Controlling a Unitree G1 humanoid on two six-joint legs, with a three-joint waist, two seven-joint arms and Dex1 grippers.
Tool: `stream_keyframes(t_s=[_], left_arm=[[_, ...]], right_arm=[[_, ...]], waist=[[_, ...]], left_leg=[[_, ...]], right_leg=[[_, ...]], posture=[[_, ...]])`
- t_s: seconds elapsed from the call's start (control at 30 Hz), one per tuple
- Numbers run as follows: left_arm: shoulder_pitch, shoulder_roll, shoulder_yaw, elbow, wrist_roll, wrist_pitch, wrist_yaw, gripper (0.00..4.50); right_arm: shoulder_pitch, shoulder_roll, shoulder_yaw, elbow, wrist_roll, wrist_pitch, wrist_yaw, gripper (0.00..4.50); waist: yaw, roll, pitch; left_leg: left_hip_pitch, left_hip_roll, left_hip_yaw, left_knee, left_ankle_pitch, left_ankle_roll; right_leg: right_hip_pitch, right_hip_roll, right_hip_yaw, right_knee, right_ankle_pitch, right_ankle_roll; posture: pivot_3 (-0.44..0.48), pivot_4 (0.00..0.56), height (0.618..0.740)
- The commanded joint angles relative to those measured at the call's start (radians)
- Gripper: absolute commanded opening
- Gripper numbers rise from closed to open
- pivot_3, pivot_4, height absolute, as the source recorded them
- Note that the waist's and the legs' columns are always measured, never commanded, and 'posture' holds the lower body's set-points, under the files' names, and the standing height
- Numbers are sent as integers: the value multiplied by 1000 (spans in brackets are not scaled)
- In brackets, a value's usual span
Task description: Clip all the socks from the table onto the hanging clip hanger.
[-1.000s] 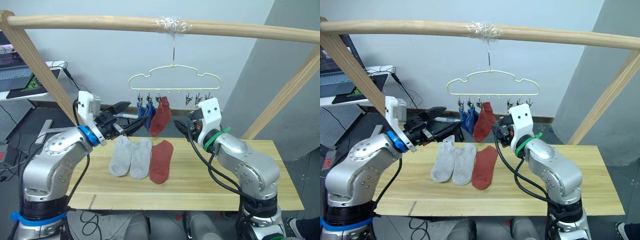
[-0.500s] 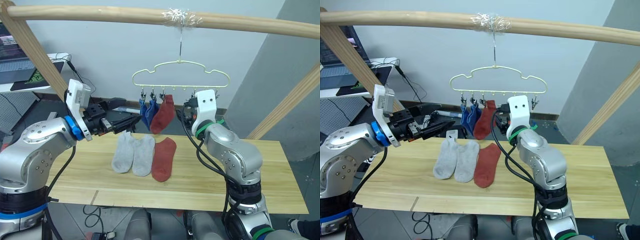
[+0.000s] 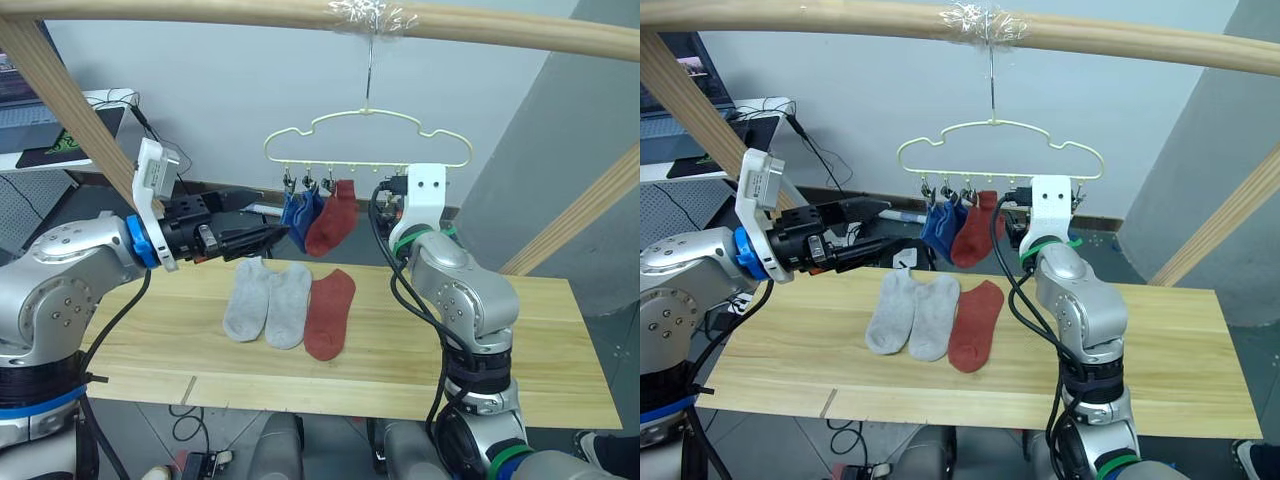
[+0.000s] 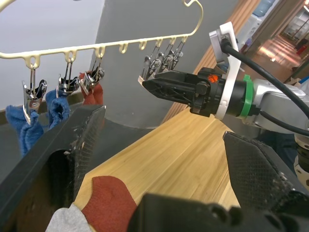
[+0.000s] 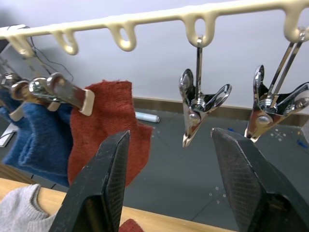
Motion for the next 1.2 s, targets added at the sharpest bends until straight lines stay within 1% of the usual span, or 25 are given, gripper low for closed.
stream_keyframes(t_s=[0.03,0.2,0.43,0.63,0.67,1.2], left_arm=[[-12,23,7,-12,-5,-8,-14,4500],[2,28,12,-21,3,-11,-14,4500],[23,33,30,-37,3,-11,-2,4500],[35,32,33,-44,-1,-15,9,4500],[36,31,32,-45,-1,-14,11,4500],[51,23,37,-56,-7,-15,39,4500]], right_arm=[[-23,15,-11,-8,-11,-10,-10,2801],[-56,23,-24,53,-19,-52,-6,2801],[-104,-5,-50,135,-41,-115,4,2801],[-127,-10,-60,167,-53,-150,-3,2801],[-130,-10,-61,172,-54,-153,-4,2415],[-203,-17,-75,273,-51,-206,17,2415]], waist=[[0,0,3],[1,0,5],[2,0,6],[3,0,6],[3,0,6],[3,0,6]], left_leg=[[0,0,0,0,0,0],[0,0,0,0,0,0],[0,0,0,-1,0,0],[0,0,0,-2,0,0],[0,0,0,-2,0,0],[0,0,0,-7,0,0]], right_leg=[[0,0,0,0,0,0],[0,0,0,0,0,0],[0,0,0,0,0,0],[-1,0,-1,0,0,0],[-1,0,-1,0,0,0],[-3,0,-1,-1,0,-1]], posture=[[76,262,740],[90,257,740],[102,252,740],[101,250,740],[102,251,740],[113,255,740]])
